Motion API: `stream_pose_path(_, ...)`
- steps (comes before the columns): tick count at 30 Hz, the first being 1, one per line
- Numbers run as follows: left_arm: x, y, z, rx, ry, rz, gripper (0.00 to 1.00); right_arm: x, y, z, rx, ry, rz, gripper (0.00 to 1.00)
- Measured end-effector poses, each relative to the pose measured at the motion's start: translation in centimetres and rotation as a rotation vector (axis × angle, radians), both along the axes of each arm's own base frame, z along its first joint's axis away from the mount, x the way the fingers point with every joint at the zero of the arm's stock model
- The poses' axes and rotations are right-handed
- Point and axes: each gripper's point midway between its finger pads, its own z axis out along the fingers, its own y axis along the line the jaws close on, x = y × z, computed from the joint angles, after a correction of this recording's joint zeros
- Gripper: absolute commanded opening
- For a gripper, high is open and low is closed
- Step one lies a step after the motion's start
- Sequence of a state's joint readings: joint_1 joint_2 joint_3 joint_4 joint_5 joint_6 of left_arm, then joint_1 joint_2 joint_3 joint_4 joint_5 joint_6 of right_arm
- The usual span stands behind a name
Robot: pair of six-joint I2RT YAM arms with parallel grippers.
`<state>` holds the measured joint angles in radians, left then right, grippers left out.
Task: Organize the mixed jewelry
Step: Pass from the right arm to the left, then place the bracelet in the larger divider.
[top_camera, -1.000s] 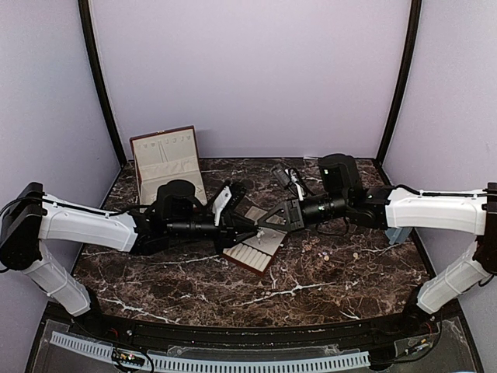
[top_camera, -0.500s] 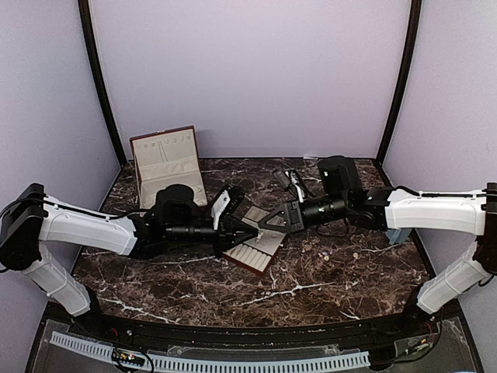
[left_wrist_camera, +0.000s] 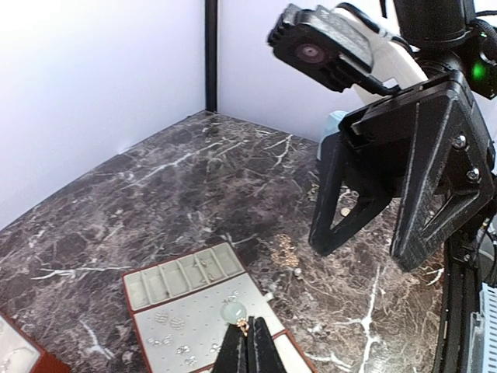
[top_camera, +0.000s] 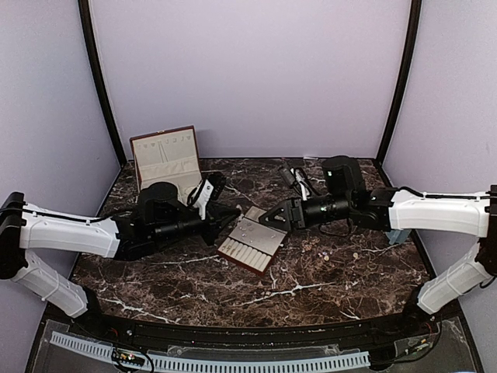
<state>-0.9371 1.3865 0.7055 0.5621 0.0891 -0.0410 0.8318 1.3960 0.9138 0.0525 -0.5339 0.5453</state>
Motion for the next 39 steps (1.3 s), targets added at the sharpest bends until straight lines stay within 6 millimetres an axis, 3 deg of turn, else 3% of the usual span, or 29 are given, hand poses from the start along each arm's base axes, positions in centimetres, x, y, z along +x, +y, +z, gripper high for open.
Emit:
stream_pose_path(8,2.7,4.6,2.7,0.063,-0.114,0.217,0.00,1.6,-2.3,1.3,0.008,-0.072,-0.134,0.74)
stream_pose_path(13,5.8,8.8,3.7,0.095,-0.112,0.348,0.00,2.5,-4.4,0.8,-0.005,-0.095,-0.238,0.82)
stream_pose_path(23,11.3,14.4,5.5,0.204,-0.094,0.496,0.00,4.7,-8.1,-0.4,-0.005,-0.103,-0.389,0.84)
stream_pose_path(33,15.0,17.7,-0.6,0.321,0.111,0.505,0.00,5.2,-8.6,-0.8,0.006,-0.102,-0.414,0.85)
stream_pose_path(39,16.9,18.0,-2.2,0.344,0.199,0.496,0.00,5.5,-8.7,-0.7,0.026,-0.105,-0.424,0.85)
